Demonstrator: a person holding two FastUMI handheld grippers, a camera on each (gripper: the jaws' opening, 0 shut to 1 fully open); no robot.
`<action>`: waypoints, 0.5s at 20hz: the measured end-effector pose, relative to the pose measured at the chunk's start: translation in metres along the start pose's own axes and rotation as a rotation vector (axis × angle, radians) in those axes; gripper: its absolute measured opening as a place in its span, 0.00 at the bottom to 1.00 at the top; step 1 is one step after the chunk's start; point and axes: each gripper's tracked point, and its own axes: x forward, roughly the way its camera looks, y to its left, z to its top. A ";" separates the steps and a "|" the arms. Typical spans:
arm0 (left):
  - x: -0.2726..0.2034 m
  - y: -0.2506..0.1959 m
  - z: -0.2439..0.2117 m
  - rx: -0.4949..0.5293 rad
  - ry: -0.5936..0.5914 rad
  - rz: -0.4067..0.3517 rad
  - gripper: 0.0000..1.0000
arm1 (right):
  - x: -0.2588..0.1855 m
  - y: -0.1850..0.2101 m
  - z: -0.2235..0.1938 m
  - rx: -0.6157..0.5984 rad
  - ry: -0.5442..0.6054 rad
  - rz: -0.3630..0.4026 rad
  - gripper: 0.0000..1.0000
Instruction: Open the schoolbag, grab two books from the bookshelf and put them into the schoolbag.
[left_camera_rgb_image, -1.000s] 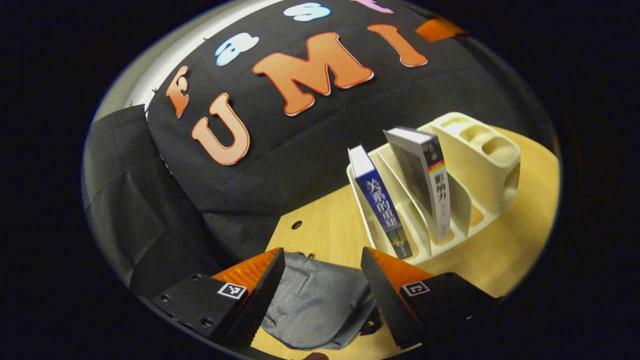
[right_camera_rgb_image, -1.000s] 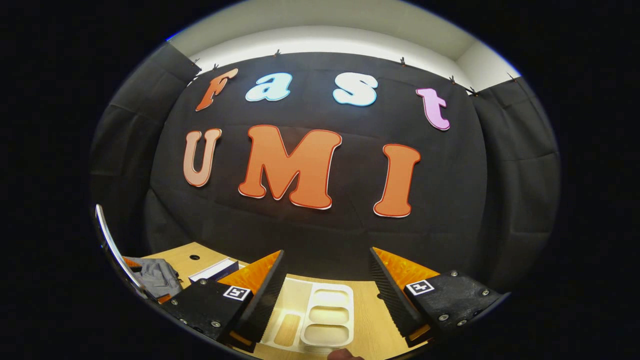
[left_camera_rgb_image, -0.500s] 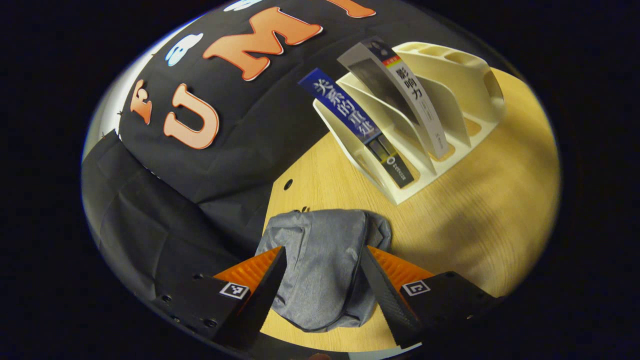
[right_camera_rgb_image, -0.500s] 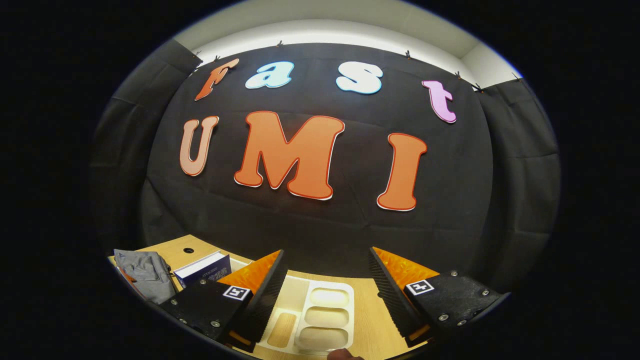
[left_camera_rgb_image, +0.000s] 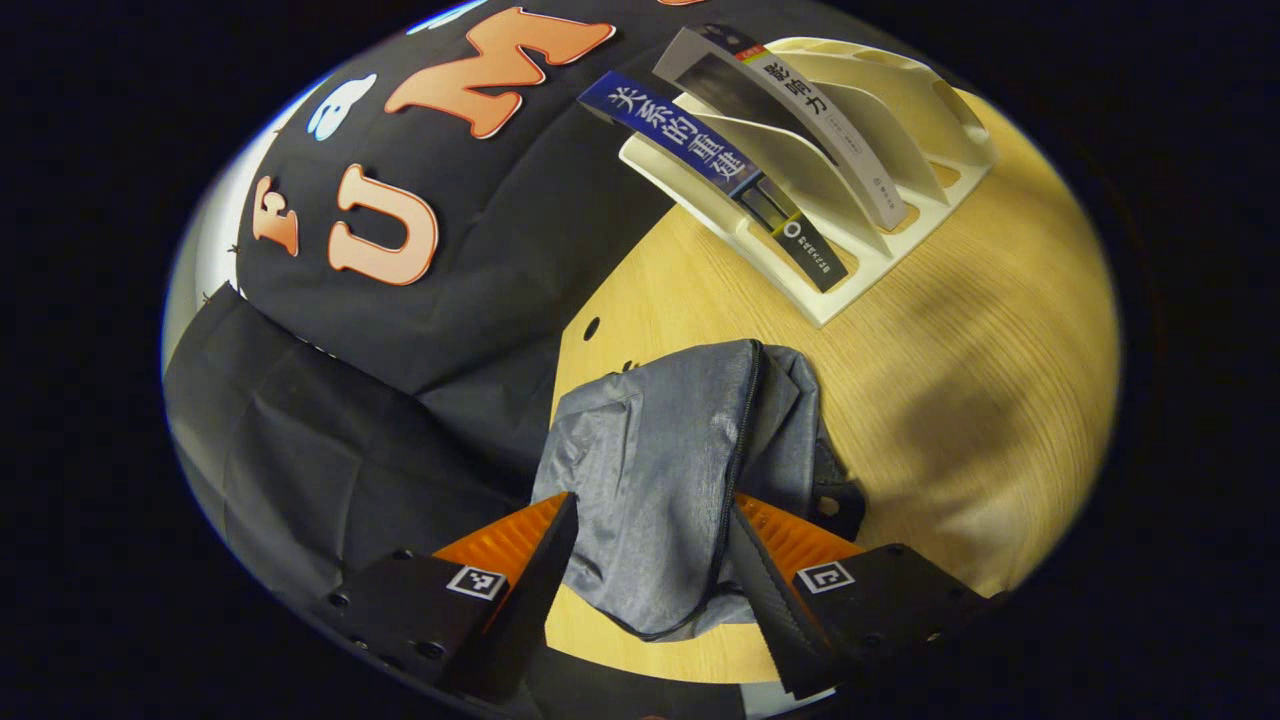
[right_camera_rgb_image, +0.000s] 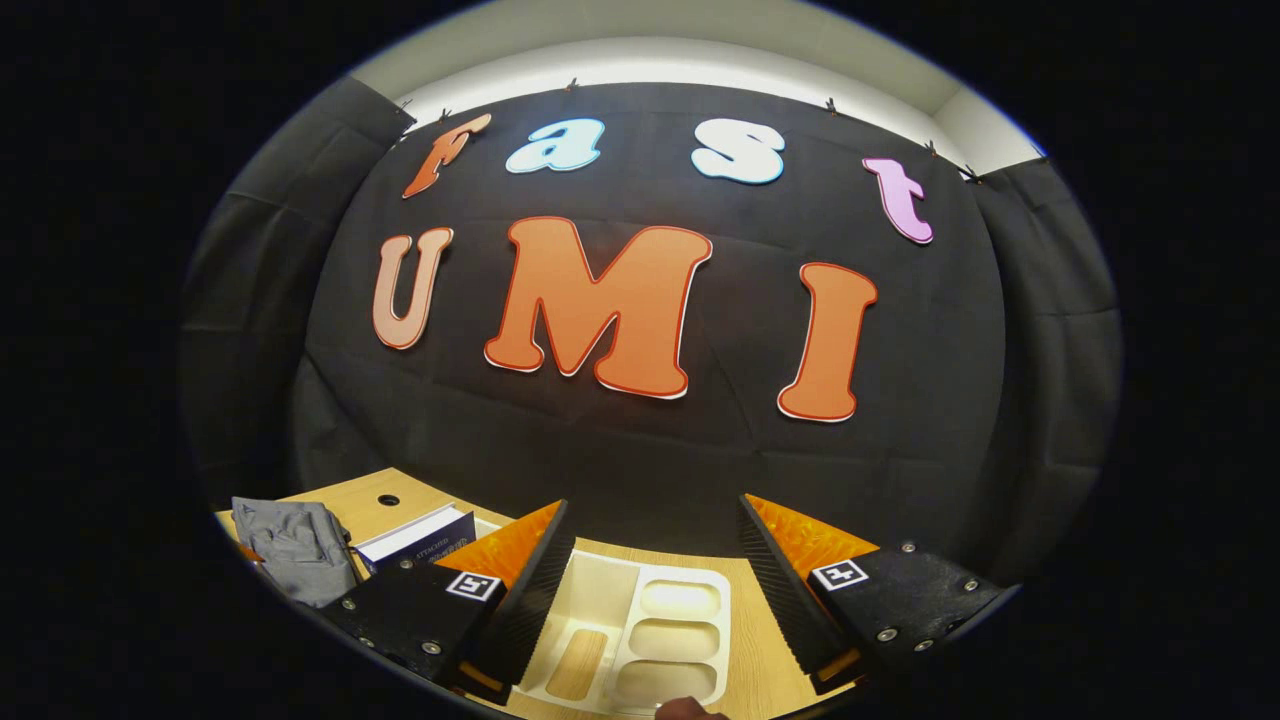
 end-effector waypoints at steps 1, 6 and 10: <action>-0.001 0.004 0.001 -0.008 -0.003 0.003 0.89 | 0.001 0.002 0.001 0.003 -0.002 0.003 0.97; 0.019 0.020 -0.020 -0.018 0.070 0.012 0.80 | -0.003 0.012 0.007 0.007 -0.004 0.023 0.97; 0.043 0.018 -0.026 0.001 0.063 -0.025 0.64 | -0.012 0.027 0.011 -0.017 0.006 0.029 0.97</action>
